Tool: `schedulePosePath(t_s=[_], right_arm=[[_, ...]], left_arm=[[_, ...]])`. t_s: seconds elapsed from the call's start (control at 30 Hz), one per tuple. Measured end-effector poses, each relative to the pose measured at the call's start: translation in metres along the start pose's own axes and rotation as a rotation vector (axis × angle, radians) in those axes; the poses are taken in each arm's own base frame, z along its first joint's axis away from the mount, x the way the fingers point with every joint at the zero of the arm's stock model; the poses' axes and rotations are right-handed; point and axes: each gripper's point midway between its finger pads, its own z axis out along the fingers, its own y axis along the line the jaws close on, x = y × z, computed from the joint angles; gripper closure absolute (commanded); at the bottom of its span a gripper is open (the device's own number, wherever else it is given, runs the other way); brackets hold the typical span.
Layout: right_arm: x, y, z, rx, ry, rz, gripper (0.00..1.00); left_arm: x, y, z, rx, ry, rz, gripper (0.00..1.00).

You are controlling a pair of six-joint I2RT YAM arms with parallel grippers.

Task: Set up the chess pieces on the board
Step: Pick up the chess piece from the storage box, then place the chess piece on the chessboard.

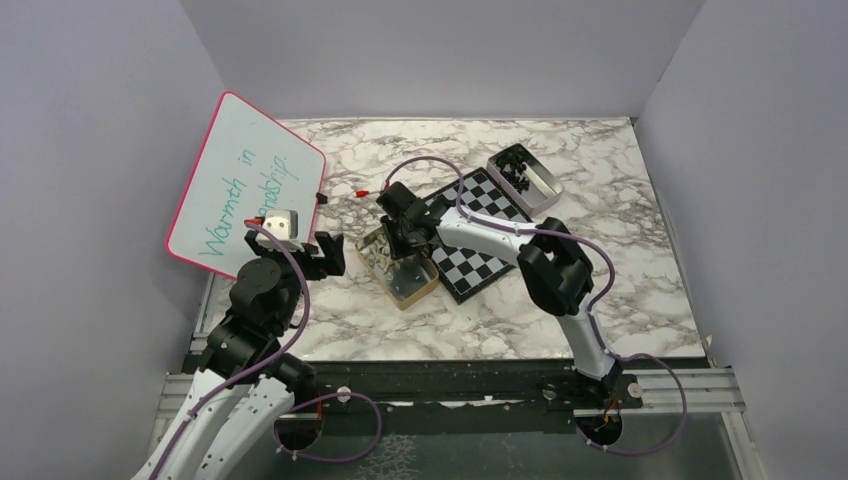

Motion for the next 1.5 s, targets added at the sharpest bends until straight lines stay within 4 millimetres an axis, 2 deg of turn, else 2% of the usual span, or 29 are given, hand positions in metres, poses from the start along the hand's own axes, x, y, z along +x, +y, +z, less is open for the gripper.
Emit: schedulePosePath(t_s=[0.3, 0.57, 0.87, 1.03, 1.27, 1.4, 1.5], right_arm=[[0.001, -0.002, 0.005, 0.027, -0.004, -0.006, 0.75], [0.004, -0.007, 0.009, 0.051, 0.003, -0.008, 0.85], [0.004, -0.007, 0.006, 0.05, 0.0, -0.009, 0.87], [0.001, -0.007, -0.008, 0.042, -0.015, -0.008, 0.87], [-0.018, -0.003, -0.046, 0.023, -0.085, -0.01, 0.87], [-0.022, -0.011, -0.067, 0.038, -0.118, -0.007, 0.87], [-0.023, -0.024, -0.075, 0.061, -0.132, 0.007, 0.87]], left_arm=[[0.0, 0.0, 0.0, 0.0, -0.001, 0.0, 0.01], [0.0, 0.0, 0.0, 0.0, -0.001, 0.0, 0.01], [0.0, 0.0, 0.0, 0.0, -0.001, 0.0, 0.01], [0.0, 0.0, 0.0, 0.0, -0.001, 0.0, 0.01], [0.0, 0.0, 0.0, 0.0, -0.001, 0.0, 0.01], [0.0, 0.0, 0.0, 0.001, 0.001, 0.0, 0.01], [0.002, 0.0, 0.001, 0.0, 0.008, 0.002, 0.01]])
